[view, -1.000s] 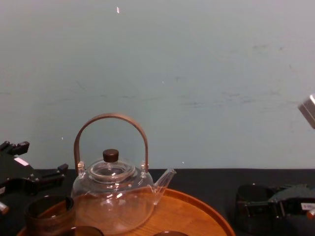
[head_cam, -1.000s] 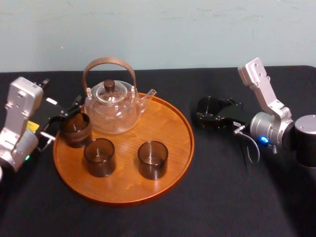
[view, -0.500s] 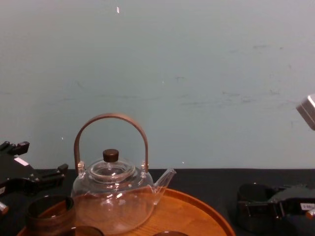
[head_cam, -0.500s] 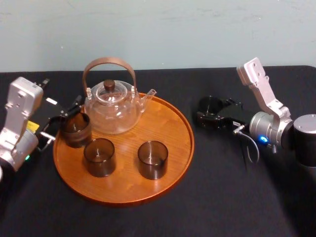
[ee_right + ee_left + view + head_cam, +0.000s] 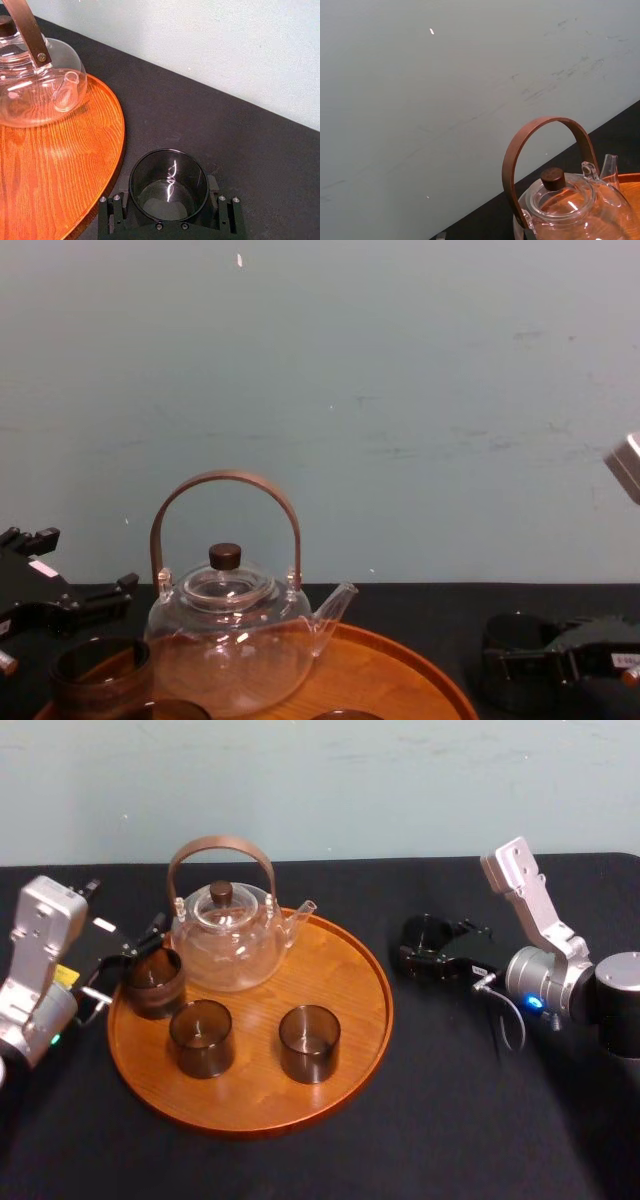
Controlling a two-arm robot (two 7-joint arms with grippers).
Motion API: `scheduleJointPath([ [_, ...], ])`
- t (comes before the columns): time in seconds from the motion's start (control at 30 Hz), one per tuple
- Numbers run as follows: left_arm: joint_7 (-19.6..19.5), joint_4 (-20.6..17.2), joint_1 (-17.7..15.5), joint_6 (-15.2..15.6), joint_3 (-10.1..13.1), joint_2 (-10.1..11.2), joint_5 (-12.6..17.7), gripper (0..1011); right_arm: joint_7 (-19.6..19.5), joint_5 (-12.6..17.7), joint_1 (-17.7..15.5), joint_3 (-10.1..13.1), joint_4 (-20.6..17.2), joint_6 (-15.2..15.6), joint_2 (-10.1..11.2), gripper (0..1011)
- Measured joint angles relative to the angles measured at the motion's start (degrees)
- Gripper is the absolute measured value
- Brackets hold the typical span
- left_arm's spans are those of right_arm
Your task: Pick up the glass from the table and place it on the tray.
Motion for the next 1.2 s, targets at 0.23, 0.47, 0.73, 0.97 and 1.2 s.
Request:
scheduleJointPath([
  [0.23,0.0,0.0,0.0,0.0,0.0,0.0,0.0,1001,1.33,0.6,-1.01,0.82,-1.73,-0.02,1.06,903],
  [0.47,0.0,0.0,0.0,0.0,0.0,0.0,0.0,1001,3.17,1.32,-2.02,1.67,-5.63,0.23,3.41,903],
  [0.73,0.0,0.0,0.0,0.0,0.0,0.0,0.0,1001,5.61,1.76,-1.47,0.9,-8.99,-0.39,5.03,903],
  [0.97,0.0,0.0,0.0,0.0,0.0,0.0,0.0,1001,8.17,1.98,0.03,-1.48,-9.75,-1.82,4.8,903],
  [1.2,0.0,0.0,0.0,0.0,0.0,0.0,0.0,1001,10.67,2.28,1.26,-4.17,-9.94,-3.37,4.31,903],
])
